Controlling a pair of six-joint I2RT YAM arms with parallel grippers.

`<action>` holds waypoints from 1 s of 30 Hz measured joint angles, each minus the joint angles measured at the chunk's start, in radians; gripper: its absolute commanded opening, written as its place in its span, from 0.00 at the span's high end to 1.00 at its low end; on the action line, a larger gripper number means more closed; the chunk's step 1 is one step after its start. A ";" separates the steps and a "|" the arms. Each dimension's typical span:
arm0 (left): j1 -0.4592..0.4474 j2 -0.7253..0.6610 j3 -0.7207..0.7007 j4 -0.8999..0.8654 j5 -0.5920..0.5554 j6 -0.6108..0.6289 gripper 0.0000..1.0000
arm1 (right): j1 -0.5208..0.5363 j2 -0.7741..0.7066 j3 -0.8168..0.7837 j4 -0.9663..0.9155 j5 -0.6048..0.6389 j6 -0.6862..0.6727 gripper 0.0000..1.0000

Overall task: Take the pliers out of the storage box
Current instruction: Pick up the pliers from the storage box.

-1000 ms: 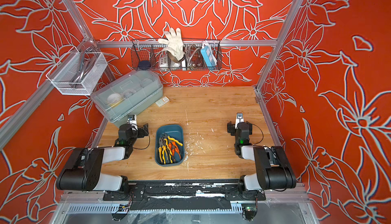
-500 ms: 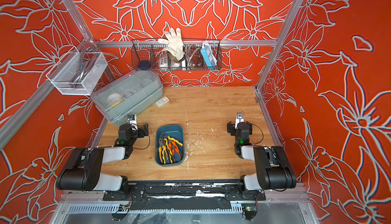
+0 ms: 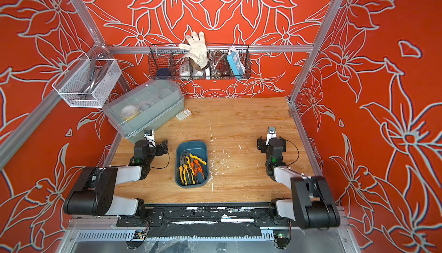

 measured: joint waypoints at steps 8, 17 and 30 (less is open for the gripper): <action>-0.025 -0.049 0.005 -0.042 0.037 0.039 0.02 | 0.057 -0.389 0.137 -0.333 -0.022 0.240 0.00; -0.262 -0.365 0.198 -0.395 -0.010 0.004 0.02 | 0.057 -0.306 0.099 -0.493 -0.245 0.598 0.00; -0.350 -0.407 0.222 -0.637 0.202 -0.339 0.02 | 0.286 -0.115 0.206 -0.659 0.045 0.632 0.00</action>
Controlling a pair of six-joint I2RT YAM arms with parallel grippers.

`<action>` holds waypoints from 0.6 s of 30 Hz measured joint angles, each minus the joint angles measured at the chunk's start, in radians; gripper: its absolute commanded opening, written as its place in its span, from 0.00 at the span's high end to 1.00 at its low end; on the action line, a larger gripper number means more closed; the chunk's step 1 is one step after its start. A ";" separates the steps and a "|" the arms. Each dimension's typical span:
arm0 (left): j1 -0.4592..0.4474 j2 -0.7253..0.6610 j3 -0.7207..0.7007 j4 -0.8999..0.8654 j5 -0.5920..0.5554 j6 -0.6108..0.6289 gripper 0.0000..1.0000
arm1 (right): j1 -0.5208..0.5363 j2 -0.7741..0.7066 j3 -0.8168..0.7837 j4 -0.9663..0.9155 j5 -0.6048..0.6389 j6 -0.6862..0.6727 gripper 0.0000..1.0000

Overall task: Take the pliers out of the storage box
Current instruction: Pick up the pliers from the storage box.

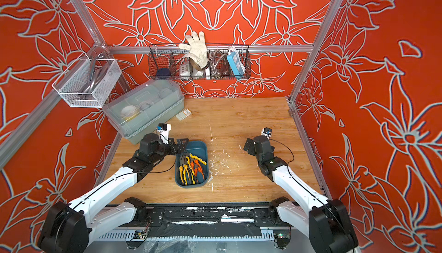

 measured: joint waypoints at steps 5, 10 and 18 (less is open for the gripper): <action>-0.007 -0.145 -0.002 -0.145 -0.192 -0.088 0.02 | 0.000 0.062 0.026 -0.003 -0.038 -0.013 0.00; -0.002 -0.309 -0.095 -0.222 -0.441 -0.209 0.02 | 0.002 0.093 0.026 0.007 -0.104 -0.025 0.00; -0.002 -0.440 -0.138 -0.332 -0.546 -0.321 0.02 | 0.008 0.147 0.036 0.037 -0.175 -0.040 0.00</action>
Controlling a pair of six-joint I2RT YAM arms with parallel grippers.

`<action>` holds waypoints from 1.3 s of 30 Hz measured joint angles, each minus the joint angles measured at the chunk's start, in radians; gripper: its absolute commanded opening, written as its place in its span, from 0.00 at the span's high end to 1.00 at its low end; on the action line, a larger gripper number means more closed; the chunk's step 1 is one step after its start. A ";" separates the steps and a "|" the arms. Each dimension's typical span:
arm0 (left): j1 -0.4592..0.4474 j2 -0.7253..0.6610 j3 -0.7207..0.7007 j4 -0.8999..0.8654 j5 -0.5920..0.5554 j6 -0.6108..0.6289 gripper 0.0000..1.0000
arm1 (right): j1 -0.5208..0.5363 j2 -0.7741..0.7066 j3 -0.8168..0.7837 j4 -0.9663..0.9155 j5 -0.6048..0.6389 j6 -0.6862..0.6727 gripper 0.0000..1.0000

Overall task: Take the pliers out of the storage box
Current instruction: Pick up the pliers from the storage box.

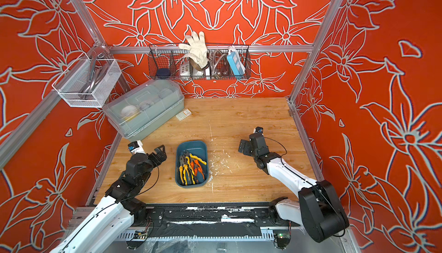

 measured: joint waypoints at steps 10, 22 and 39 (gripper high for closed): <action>0.000 0.273 0.311 -0.285 0.050 -0.162 0.02 | 0.021 0.069 0.046 0.011 -0.055 -0.013 0.02; -0.102 0.362 0.362 -0.402 0.324 -0.269 0.38 | 0.089 0.172 0.114 0.011 -0.121 -0.063 0.04; -0.400 0.689 0.453 -0.380 0.310 -0.500 0.57 | 0.108 0.206 0.141 -0.013 -0.124 -0.078 0.04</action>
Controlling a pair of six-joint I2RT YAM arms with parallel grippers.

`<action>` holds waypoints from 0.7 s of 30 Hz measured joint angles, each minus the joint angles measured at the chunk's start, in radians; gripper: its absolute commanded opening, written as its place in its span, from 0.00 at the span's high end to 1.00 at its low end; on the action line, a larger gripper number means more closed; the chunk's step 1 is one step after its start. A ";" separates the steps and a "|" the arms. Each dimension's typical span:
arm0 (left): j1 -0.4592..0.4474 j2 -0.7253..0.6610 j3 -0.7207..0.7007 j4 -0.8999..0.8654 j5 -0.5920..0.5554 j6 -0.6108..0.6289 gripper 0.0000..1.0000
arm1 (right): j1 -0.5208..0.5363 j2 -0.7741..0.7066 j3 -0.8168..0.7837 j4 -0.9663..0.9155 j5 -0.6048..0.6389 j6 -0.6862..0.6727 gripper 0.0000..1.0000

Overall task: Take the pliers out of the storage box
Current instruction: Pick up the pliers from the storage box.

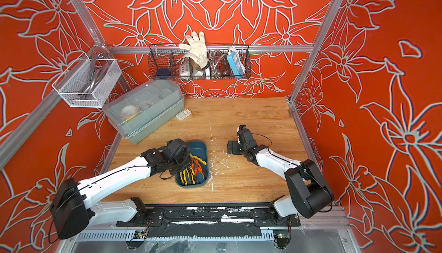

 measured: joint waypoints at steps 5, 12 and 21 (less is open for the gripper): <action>-0.014 0.061 0.014 0.005 -0.005 -0.021 0.57 | 0.000 0.000 0.000 -0.003 0.000 0.000 0.04; -0.025 0.088 0.015 0.006 -0.015 -0.037 0.61 | 0.002 0.000 0.000 -0.006 0.002 0.000 0.04; -0.027 0.162 0.011 0.043 -0.009 -0.046 0.71 | 0.003 0.013 0.014 -0.011 0.003 0.000 0.04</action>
